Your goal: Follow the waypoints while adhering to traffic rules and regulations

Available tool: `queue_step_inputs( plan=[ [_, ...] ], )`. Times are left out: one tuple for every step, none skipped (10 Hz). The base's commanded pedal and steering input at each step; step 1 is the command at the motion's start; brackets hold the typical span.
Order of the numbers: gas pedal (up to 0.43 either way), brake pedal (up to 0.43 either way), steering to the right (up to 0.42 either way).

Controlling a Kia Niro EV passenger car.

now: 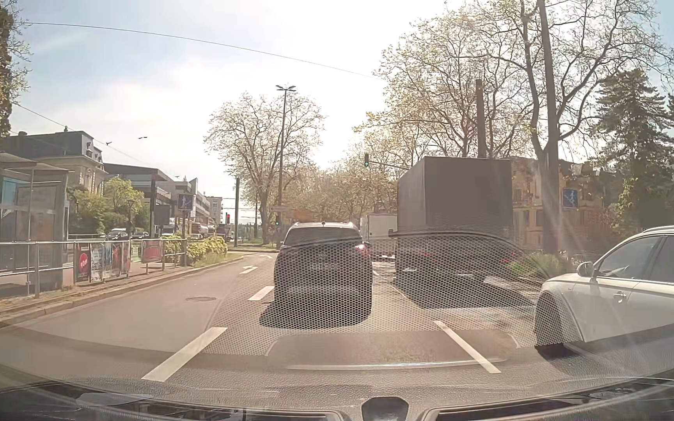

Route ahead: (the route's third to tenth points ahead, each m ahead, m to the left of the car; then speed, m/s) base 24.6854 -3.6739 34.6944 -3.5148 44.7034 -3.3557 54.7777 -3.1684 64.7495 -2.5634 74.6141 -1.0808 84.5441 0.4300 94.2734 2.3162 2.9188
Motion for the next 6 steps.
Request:
queue_step_inputs(
  plan=[
    [0.169, 0.0, -0.001],
    [0.169, 0.0, -0.004],
    [0.169, 0.0, -0.011],
    [0.169, 0.0, -0.02],
    [0.169, 0.0, -0.031],
    [0.169, 0.0, -0.038]
  ],
)
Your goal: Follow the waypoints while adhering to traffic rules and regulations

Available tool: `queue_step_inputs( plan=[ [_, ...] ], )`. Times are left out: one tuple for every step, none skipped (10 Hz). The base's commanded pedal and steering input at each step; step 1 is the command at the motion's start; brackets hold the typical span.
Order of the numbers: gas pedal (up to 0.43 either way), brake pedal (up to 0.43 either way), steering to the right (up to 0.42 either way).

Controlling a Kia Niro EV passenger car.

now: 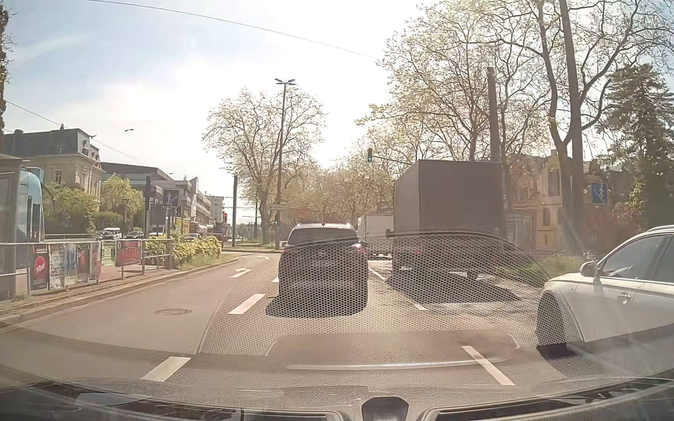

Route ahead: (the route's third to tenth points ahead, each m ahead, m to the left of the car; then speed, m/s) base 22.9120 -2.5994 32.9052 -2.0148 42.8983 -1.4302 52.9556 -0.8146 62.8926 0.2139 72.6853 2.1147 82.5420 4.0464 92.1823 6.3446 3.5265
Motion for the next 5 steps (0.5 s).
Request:
queue_step_inputs(
  plan=[
    [0.169, 0.0, -0.042],
    [0.169, 0.0, -0.042],
    [0.169, 0.0, -0.042],
    [0.169, 0.0, -0.042],
    [0.169, 0.0, -0.039]
  ],
)
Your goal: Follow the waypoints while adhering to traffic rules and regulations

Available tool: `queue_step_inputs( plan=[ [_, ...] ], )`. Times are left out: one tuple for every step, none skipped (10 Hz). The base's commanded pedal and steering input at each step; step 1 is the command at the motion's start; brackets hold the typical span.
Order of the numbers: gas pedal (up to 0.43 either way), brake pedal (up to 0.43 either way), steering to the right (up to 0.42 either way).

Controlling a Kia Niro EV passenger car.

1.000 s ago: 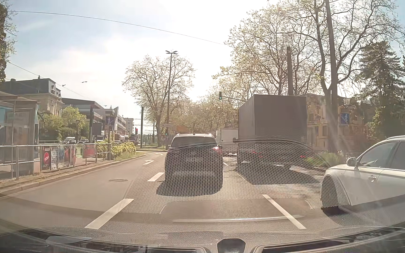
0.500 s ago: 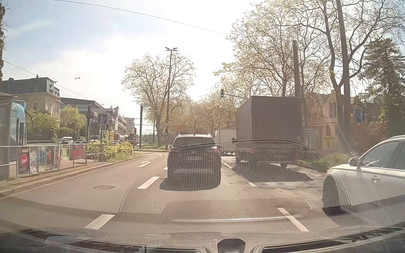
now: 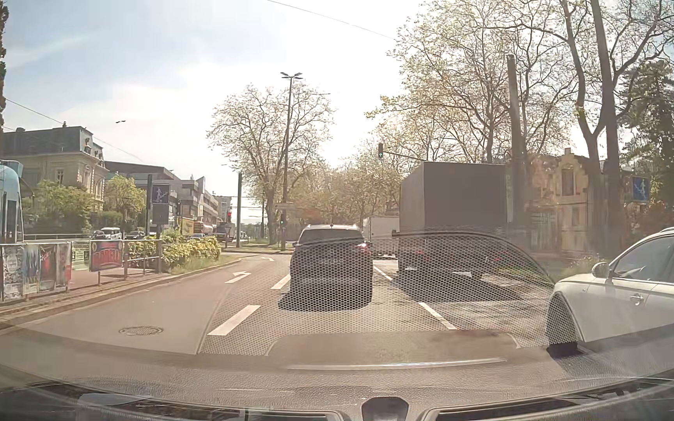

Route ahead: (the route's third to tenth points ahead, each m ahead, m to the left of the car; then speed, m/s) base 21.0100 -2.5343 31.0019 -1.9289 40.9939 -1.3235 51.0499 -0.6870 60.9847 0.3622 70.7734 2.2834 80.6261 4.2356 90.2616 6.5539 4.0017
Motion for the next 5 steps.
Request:
queue_step_inputs(
  plan=[
    [0.169, 0.0, -0.034],
    [0.169, 0.0, -0.032],
    [0.169, 0.0, -0.028],
    [0.169, 0.0, -0.021],
    [0.169, 0.0, -0.016]
  ],
)
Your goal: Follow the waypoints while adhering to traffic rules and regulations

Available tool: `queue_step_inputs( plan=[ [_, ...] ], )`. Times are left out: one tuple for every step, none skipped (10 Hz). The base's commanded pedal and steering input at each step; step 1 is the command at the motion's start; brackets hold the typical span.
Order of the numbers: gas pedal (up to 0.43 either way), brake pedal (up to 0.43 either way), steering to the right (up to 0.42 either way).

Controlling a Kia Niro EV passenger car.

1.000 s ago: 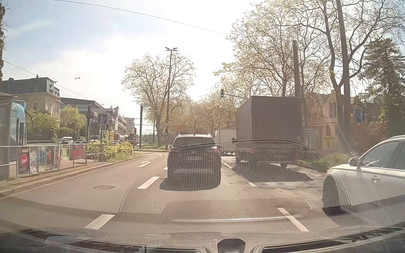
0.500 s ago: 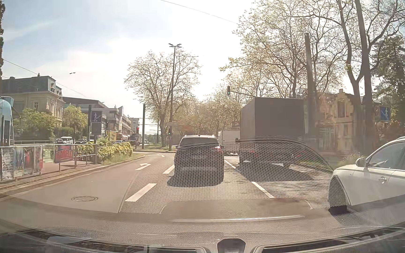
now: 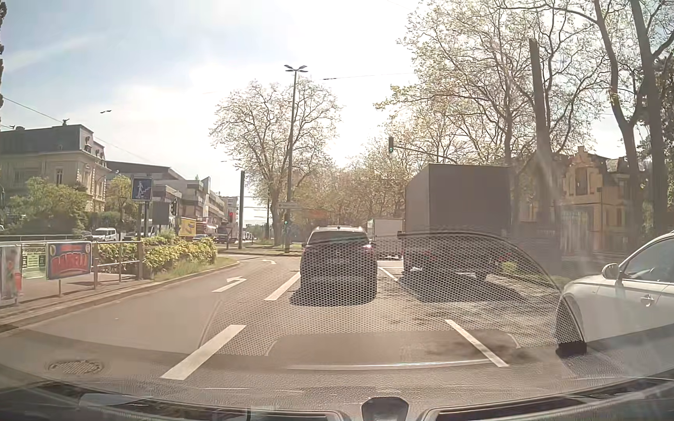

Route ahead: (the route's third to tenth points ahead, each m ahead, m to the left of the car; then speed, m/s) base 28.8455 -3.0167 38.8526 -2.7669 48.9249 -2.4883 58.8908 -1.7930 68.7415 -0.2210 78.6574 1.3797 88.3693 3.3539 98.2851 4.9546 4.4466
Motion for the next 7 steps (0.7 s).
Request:
queue_step_inputs(
  plan=[
    [0.169, 0.0, -0.014],
    [0.169, 0.0, -0.014],
    [0.169, 0.0, -0.012],
    [0.169, 0.0, -0.011],
    [0.169, 0.0, -0.011],
    [0.169, 0.0, -0.011],
    [0.169, 0.0, -0.011]
  ],
)
